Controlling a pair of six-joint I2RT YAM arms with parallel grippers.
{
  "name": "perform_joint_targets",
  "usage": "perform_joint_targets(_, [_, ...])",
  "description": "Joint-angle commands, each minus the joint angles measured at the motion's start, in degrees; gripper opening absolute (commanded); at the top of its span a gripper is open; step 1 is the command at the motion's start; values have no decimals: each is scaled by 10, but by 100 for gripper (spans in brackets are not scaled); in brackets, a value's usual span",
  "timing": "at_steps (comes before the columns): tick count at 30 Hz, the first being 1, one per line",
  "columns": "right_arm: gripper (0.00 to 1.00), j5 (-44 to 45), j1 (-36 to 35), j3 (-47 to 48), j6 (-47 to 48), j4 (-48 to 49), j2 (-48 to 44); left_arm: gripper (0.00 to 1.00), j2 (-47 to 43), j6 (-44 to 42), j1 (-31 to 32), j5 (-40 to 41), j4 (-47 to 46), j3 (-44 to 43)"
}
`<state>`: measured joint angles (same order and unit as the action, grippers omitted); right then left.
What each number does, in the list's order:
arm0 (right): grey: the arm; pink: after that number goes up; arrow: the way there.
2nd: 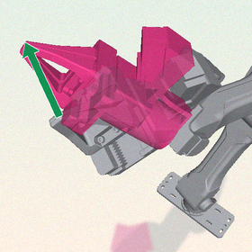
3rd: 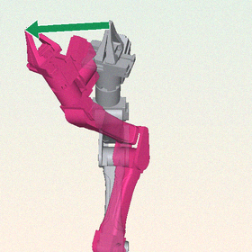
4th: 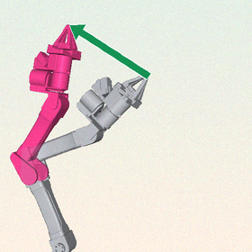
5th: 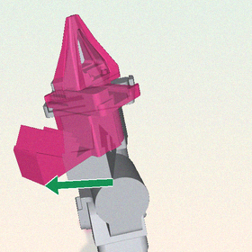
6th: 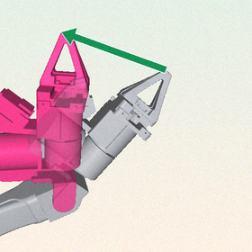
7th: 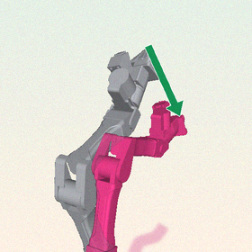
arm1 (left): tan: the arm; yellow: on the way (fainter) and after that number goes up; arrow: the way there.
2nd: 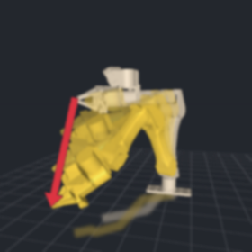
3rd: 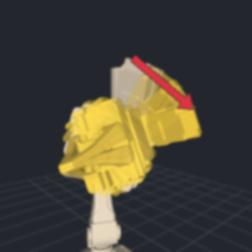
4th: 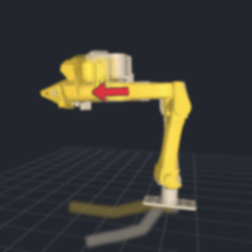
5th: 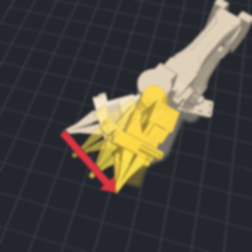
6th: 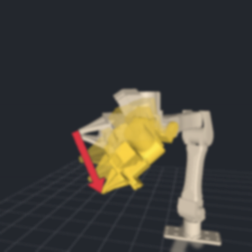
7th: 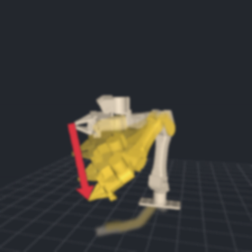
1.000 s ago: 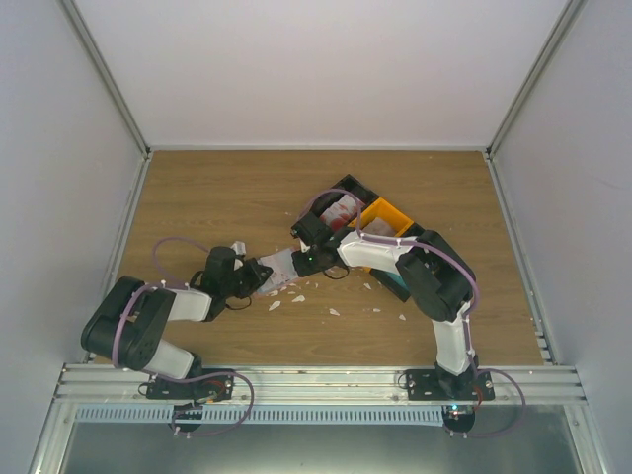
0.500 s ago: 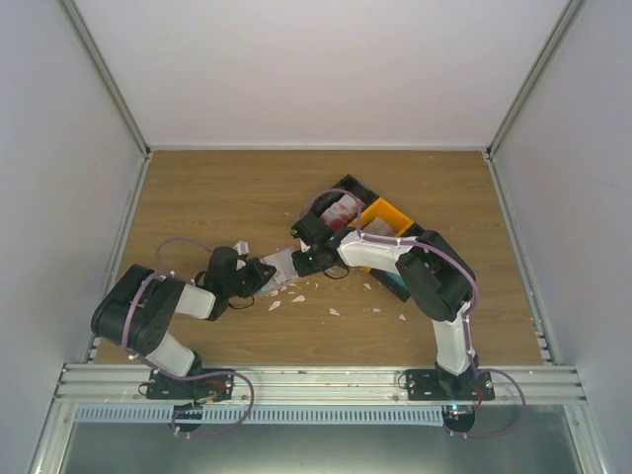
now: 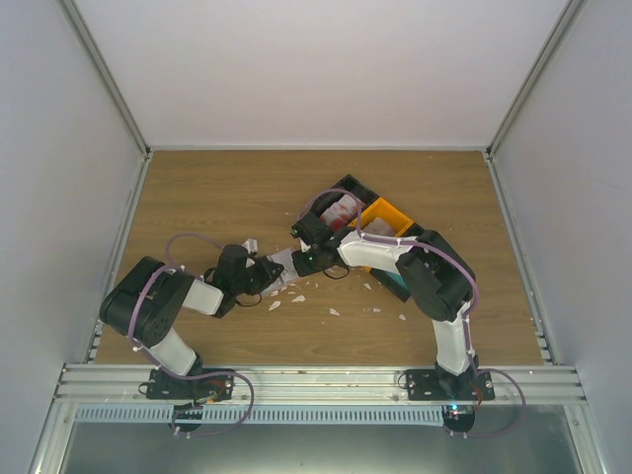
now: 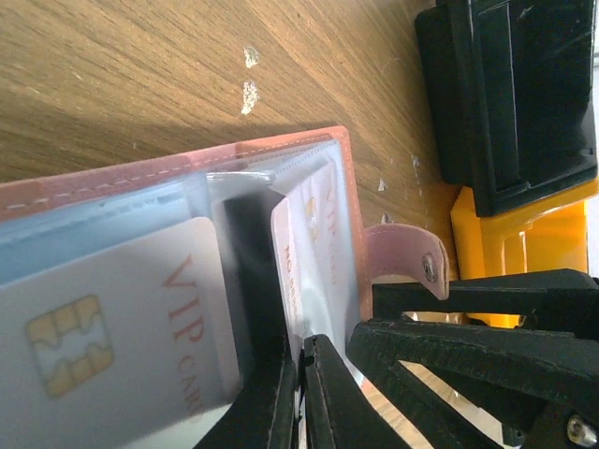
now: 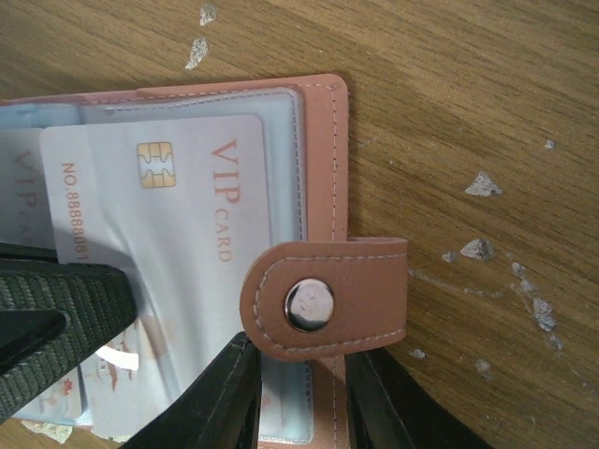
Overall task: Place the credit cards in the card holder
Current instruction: Insert the credit card into the card holder.
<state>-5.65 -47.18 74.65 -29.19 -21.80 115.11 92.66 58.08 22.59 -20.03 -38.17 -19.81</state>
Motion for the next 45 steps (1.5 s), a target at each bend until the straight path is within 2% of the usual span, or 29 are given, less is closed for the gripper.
perform_joint_targets(1, [26,-41,-8,-13,-4,-7,24,7,21,-11,16,5,22,-12])
perform_joint_targets(8, [28,-53,-3,-27,-21,15,2,14,9,-14,21,7,42,-18])
perform_joint_targets(15, [31,-51,5,-39,-25,21,-13,25,-67,-26,22,25,152,-24])
perform_joint_targets(18, [31,-58,7,-43,-22,26,-12,35,-84,-33,22,42,189,-33])
perform_joint_targets(20, [31,-67,7,-47,-23,30,-11,38,-85,-38,22,47,206,-42])
perform_joint_targets(26, [31,-81,7,-57,-28,42,-13,39,-79,-42,23,34,229,-55])
perform_joint_targets(35, [31,-115,8,-70,-47,65,-24,39,-29,-92,26,-27,204,-88])
perform_joint_targets(39, [31,-99,8,-85,-60,73,-39,39,-11,-110,27,-43,210,-109])
perform_joint_targets(45, [32,-49,15,-101,-77,67,-67,41,-34,-129,27,-14,273,-133])
